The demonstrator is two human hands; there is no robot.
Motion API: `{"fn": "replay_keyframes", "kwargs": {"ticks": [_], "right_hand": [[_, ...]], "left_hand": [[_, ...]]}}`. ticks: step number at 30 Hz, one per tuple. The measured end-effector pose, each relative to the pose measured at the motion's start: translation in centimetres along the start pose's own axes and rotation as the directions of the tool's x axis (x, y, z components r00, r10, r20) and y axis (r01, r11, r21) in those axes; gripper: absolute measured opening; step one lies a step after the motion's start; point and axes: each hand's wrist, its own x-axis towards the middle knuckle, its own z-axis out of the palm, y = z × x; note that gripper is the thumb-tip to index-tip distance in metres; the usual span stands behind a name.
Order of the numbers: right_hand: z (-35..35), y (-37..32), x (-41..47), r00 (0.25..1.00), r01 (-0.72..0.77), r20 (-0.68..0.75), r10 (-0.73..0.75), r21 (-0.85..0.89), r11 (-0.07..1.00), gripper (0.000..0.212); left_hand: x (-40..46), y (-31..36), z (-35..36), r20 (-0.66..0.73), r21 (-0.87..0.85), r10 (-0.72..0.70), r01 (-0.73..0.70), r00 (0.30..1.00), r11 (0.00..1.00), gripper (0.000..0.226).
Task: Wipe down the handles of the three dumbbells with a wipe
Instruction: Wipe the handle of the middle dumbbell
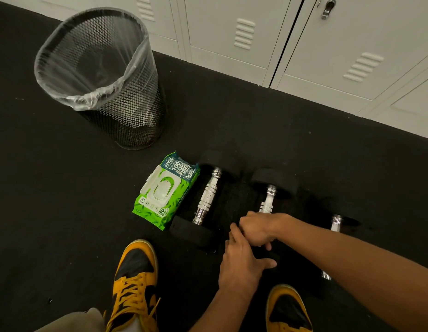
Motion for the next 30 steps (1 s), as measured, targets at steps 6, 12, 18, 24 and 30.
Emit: {"fn": "replay_keyframes", "kwargs": {"ticks": [6,12,18,24,30], "right_hand": [[-0.2,-0.4,-0.3,1.0,0.015,0.018,-0.015,-0.022,1.0,0.03],[-0.4,-0.3,0.2,1.0,0.017,-0.011,-0.02,-0.206,0.978,0.025],[-0.6,0.9,0.2,0.998,-0.014,-0.066,-0.001,-0.22,0.975,0.014],[-1.1,1.7,0.1,0.993,-0.016,-0.12,-0.01,-0.212,0.977,0.015],[-1.0,2.5,0.0,0.976,0.012,-0.207,-0.065,-0.246,0.969,0.025]], "left_hand": [[0.1,-0.2,0.1,0.009,0.009,-0.001,0.001,1.0,1.0,0.129],[0.3,-0.3,-0.1,0.004,0.018,0.011,-0.011,1.0,1.0,0.128],[0.3,-0.3,-0.1,0.026,0.021,0.011,-0.012,1.0,1.0,0.128],[0.2,-0.2,-0.4,0.04,0.033,0.003,-0.004,0.999,0.999,0.127],[0.2,-0.2,-0.6,0.056,0.018,-0.004,0.003,0.998,1.0,0.126]]}}
